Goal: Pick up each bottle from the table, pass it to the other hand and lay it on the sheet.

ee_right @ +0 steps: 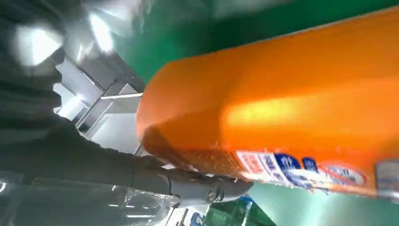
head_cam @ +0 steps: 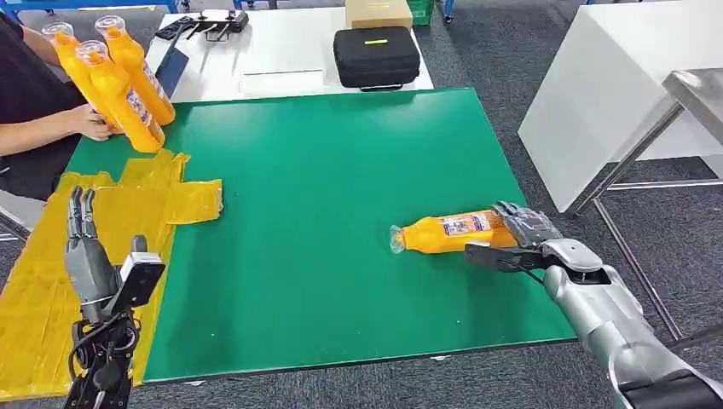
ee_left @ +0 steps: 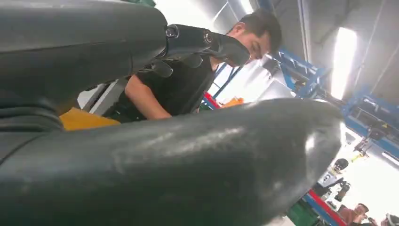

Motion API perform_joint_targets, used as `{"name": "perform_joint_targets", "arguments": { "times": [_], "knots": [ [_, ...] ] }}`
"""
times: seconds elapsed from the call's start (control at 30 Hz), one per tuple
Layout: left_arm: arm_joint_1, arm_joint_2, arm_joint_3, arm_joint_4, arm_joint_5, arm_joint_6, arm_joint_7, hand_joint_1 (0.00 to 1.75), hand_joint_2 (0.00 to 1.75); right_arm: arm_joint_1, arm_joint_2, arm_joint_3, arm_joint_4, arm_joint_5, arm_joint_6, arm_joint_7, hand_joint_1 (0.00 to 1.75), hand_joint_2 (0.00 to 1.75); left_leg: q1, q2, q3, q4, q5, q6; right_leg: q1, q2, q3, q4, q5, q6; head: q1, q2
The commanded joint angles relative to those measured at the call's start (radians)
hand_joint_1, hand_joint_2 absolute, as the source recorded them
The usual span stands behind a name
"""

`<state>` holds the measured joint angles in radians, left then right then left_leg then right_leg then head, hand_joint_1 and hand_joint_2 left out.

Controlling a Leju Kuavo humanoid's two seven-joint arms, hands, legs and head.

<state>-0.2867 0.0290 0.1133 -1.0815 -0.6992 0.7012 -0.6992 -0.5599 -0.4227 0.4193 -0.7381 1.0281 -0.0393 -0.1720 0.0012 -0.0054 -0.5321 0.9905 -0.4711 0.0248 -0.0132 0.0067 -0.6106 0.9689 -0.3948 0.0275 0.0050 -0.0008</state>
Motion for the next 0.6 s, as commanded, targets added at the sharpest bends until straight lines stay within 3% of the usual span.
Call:
{"name": "perform_joint_targets", "arguments": {
  "times": [0.03,0.27,0.3,0.33,0.6],
  "knots": [
    [-0.079,0.0,-0.066,0.077,0.02,-0.003,0.001,0.0,0.0,-0.13,0.108,0.109,0.332,0.031,-0.011,0.013,0.0,1.75,0.002,0.0,0.005,-0.001,-0.001,-0.001,0.002,-0.001,0.006,-0.002,-0.001,-0.001,0.0,0.0],
    [-0.127,0.01,-0.136,0.127,0.049,-0.003,0.001,0.0,0.0,-0.191,0.159,0.144,0.414,0.053,0.009,0.022,0.0,1.75,0.002,0.001,0.007,-0.002,-0.001,-0.001,0.002,-0.001,0.006,-0.002,-0.001,-0.001,0.0,0.0],
    [-0.144,0.007,-0.138,0.143,0.046,-0.003,0.001,0.0,0.0,-0.202,0.168,0.156,0.425,0.062,0.022,0.026,0.16,1.75,0.001,0.001,0.006,-0.001,-0.001,-0.001,0.002,0.0,0.006,-0.002,0.0,-0.001,0.0,0.0],
    [-0.158,0.004,-0.138,0.154,0.051,-0.003,0.001,0.0,0.0,-0.205,0.177,0.159,0.429,0.063,0.029,0.027,1.75,1.75,0.002,0.001,0.008,-0.001,-0.001,-0.002,0.003,-0.001,0.007,-0.002,0.0,-0.001,0.001,0.0],
    [-0.157,0.011,-0.13,0.145,0.07,-0.003,0.001,0.0,0.0,-0.199,0.212,0.174,0.441,0.067,0.031,0.037,1.75,1.75,0.002,0.003,0.011,-0.001,-0.001,-0.001,0.003,0.003,0.009,-0.002,0.001,0.0,0.0,0.0]
  ]
}}
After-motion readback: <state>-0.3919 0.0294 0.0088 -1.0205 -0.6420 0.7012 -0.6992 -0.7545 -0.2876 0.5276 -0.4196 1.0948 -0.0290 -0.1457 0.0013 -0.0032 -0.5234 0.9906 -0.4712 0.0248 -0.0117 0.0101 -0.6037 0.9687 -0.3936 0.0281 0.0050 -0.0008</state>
